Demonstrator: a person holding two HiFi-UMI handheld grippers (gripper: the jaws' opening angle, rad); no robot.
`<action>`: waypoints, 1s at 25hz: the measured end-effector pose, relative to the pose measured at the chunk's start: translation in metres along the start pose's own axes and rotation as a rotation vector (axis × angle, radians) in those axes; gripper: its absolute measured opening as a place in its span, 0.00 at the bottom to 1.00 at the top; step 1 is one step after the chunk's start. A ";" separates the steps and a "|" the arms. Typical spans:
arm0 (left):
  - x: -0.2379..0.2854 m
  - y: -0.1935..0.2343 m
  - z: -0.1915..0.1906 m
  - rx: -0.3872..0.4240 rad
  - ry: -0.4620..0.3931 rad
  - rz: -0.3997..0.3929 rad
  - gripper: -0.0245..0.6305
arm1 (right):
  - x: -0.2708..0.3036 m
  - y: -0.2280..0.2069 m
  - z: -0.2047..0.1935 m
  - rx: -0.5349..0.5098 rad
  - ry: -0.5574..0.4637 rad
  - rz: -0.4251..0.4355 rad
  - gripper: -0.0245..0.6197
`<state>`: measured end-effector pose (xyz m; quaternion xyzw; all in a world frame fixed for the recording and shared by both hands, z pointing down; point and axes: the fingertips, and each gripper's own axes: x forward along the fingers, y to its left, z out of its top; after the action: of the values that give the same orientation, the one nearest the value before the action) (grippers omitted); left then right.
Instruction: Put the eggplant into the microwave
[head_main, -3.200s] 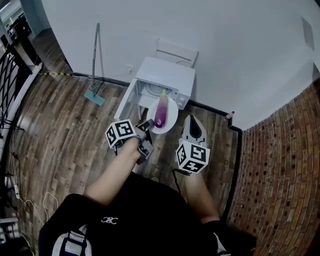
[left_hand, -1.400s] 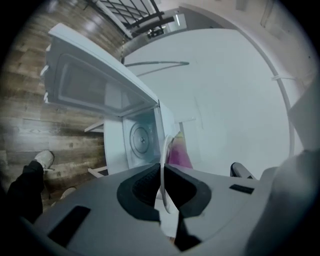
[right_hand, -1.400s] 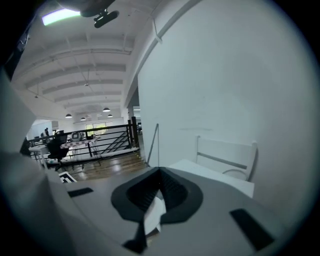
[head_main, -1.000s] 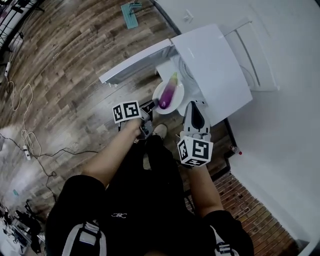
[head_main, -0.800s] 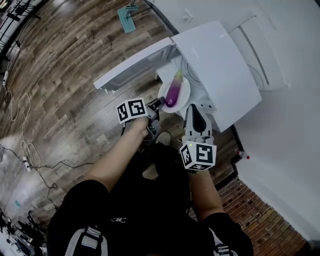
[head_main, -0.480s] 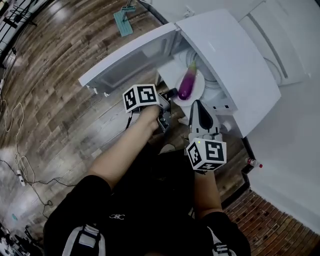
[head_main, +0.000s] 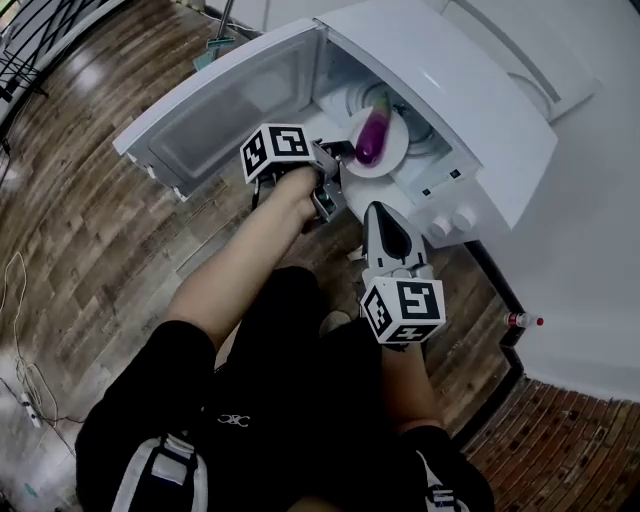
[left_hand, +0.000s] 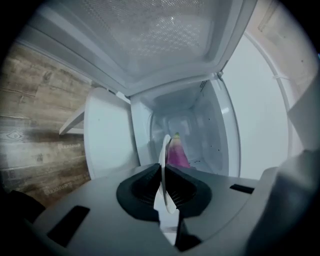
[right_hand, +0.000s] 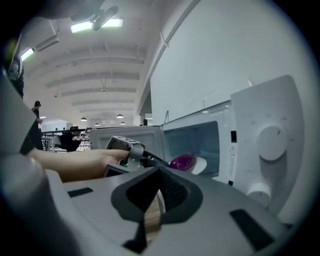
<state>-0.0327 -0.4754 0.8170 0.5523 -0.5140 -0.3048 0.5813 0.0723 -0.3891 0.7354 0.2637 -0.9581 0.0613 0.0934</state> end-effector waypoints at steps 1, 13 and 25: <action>0.006 -0.004 0.004 0.010 -0.005 -0.007 0.07 | -0.003 -0.001 -0.003 0.004 -0.002 -0.007 0.06; 0.074 -0.016 0.032 0.002 -0.027 -0.018 0.07 | 0.003 -0.008 -0.022 0.057 0.005 -0.023 0.06; 0.096 -0.016 0.051 0.167 -0.024 0.081 0.07 | 0.012 0.014 -0.032 0.048 -0.018 0.060 0.06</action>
<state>-0.0497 -0.5842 0.8192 0.5738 -0.5665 -0.2440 0.5388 0.0596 -0.3773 0.7678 0.2376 -0.9646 0.0845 0.0768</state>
